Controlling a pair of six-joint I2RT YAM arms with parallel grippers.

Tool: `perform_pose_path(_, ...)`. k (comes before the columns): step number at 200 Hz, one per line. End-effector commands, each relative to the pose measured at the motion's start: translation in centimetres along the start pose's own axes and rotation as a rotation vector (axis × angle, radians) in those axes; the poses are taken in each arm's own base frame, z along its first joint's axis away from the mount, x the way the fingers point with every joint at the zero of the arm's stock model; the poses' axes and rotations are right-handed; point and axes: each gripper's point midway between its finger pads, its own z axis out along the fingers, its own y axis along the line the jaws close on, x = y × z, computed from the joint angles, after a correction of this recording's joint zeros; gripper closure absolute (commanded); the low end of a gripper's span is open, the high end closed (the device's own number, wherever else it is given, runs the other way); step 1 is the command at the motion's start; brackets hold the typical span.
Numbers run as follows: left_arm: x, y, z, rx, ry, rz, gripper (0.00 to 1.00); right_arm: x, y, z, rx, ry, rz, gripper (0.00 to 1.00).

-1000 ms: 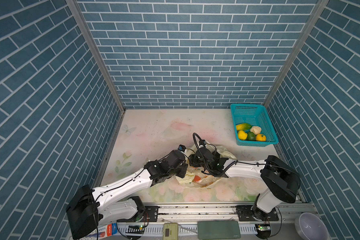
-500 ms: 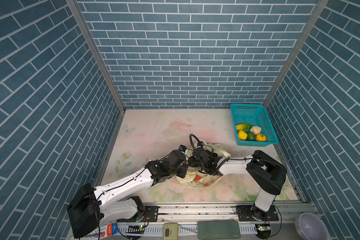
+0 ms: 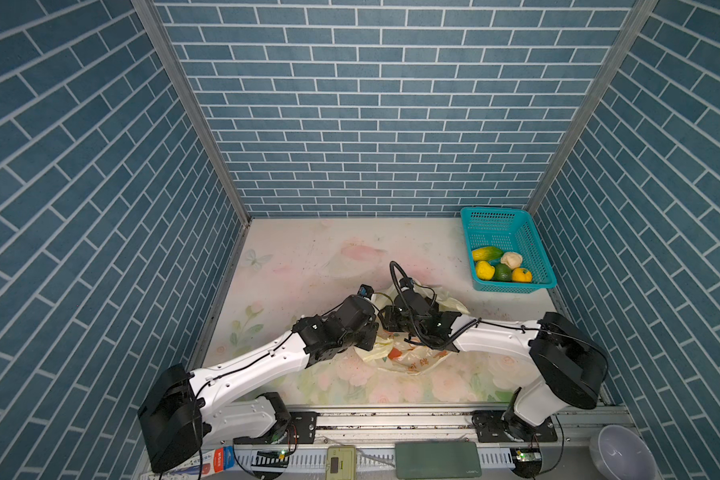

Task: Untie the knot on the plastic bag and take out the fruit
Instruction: 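Lower the right gripper into the bag and grasp a yellow fruit, then lift the yellow fruit out and carry it to the teal basket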

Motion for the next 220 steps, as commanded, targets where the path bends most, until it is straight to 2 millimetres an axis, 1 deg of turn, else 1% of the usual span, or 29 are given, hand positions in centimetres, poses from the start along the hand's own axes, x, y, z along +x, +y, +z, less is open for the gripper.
perform_pose_path(1, -0.8, 0.3, -0.1, -0.036, -0.011, -0.021, 1.00, 2.7, -1.9, -1.5, 0.046, 0.097, -0.023, 0.59)
perform_pose_path(26, -1.3, 0.3, -0.2, -0.048, -0.022, -0.032, 1.00, 3.9, -1.7, -3.6, 0.042, 0.157, -0.059, 0.60)
perform_pose_path(49, -1.6, 0.5, -0.2, -0.057, -0.029, -0.039, 1.00, 4.1, -1.0, -5.9, 0.037, 0.182, -0.097, 0.60)
perform_pose_path(67, -1.6, 0.5, -0.1, -0.063, -0.029, -0.041, 1.00, 3.5, -0.4, -7.9, 0.023, 0.175, -0.097, 0.61)
perform_pose_path(94, -1.5, 0.6, 0.1, -0.066, -0.028, -0.046, 1.00, 1.6, 0.8, -10.9, 0.004, 0.143, -0.107, 0.61)
perform_pose_path(122, -1.6, 0.6, 0.2, -0.068, -0.031, -0.046, 1.00, -1.0, 2.2, -13.5, -0.016, 0.094, -0.118, 0.61)
perform_pose_path(137, -1.7, 0.6, 0.1, -0.069, -0.032, -0.043, 1.00, -2.8, 2.7, -14.7, -0.031, 0.062, -0.111, 0.61)
perform_pose_path(174, -1.8, 0.6, 0.1, -0.067, -0.043, -0.041, 1.00, -8.8, 3.4, -17.7, -0.061, -0.057, -0.089, 0.61)
perform_pose_path(203, -2.3, 0.0, -0.3, -0.025, -0.080, -0.051, 1.00, -13.5, 2.5, -19.6, -0.045, -0.141, -0.077, 0.60)
perform_pose_path(220, -2.6, -0.4, -0.6, -0.013, -0.094, -0.047, 1.00, -15.9, 1.1, -20.3, -0.024, -0.184, -0.058, 0.60)
